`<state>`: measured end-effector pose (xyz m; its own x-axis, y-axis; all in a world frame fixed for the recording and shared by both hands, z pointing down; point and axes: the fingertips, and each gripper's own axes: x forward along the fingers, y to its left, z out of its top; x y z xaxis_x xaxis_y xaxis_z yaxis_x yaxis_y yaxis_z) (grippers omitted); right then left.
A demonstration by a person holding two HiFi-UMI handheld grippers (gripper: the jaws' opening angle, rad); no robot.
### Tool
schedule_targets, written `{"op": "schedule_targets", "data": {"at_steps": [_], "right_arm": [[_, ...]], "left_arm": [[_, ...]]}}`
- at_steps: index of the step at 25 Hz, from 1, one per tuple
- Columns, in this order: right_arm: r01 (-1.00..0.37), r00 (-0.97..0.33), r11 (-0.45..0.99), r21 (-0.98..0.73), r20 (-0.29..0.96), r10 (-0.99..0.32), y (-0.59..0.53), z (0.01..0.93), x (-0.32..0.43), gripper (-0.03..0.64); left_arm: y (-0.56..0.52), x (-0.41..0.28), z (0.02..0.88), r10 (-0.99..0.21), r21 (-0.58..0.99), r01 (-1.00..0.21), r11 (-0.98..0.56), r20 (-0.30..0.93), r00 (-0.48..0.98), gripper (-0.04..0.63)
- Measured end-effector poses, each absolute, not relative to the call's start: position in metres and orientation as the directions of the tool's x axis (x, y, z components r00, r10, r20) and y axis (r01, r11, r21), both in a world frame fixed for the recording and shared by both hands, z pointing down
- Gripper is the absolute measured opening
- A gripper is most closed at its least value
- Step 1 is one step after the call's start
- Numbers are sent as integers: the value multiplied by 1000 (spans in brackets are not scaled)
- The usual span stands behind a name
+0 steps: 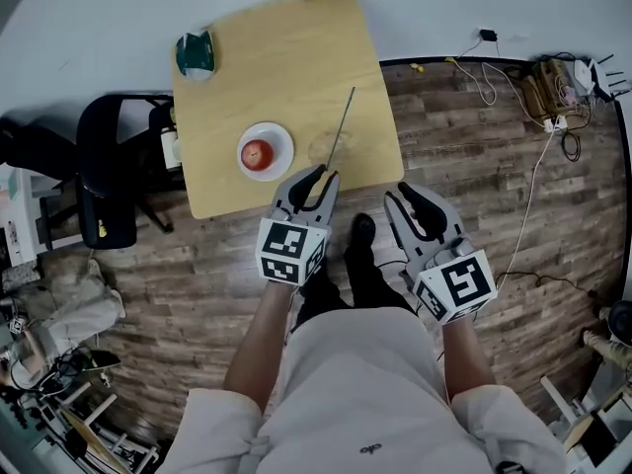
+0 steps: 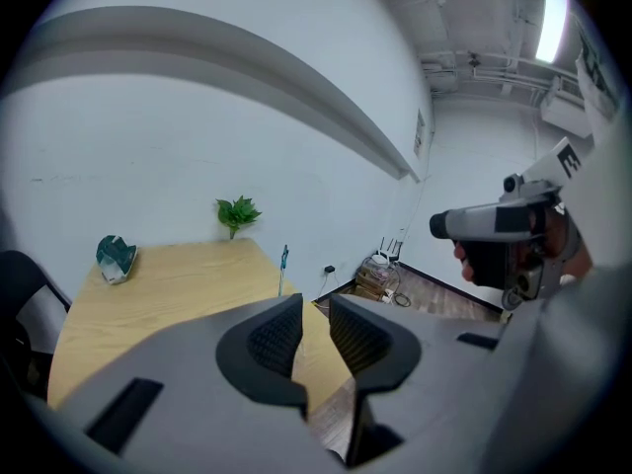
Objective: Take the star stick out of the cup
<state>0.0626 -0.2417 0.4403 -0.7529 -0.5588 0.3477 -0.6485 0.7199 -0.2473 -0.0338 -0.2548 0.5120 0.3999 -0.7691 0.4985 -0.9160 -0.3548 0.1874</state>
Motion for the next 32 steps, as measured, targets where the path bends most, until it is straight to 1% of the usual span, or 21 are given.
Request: {"op": "schedule_targets", "data": {"at_steps": [10, 23, 32], "right_arm": [[-623, -770, 735, -270, 377, -514, -259, 465, 63, 84], [-618, -770, 734, -283, 404, -493, -273, 485, 69, 80], [-605, -779, 738, -300, 413, -471, -272, 493, 70, 74]], "left_arm": [[-293, -29, 552, -753, 157, -926, -344, 543, 372, 84], [-322, -30, 596, -738, 167, -936, -309, 578, 347, 84], [-337, -33, 616, -735, 123, -947, -297, 603, 309, 84]]}}
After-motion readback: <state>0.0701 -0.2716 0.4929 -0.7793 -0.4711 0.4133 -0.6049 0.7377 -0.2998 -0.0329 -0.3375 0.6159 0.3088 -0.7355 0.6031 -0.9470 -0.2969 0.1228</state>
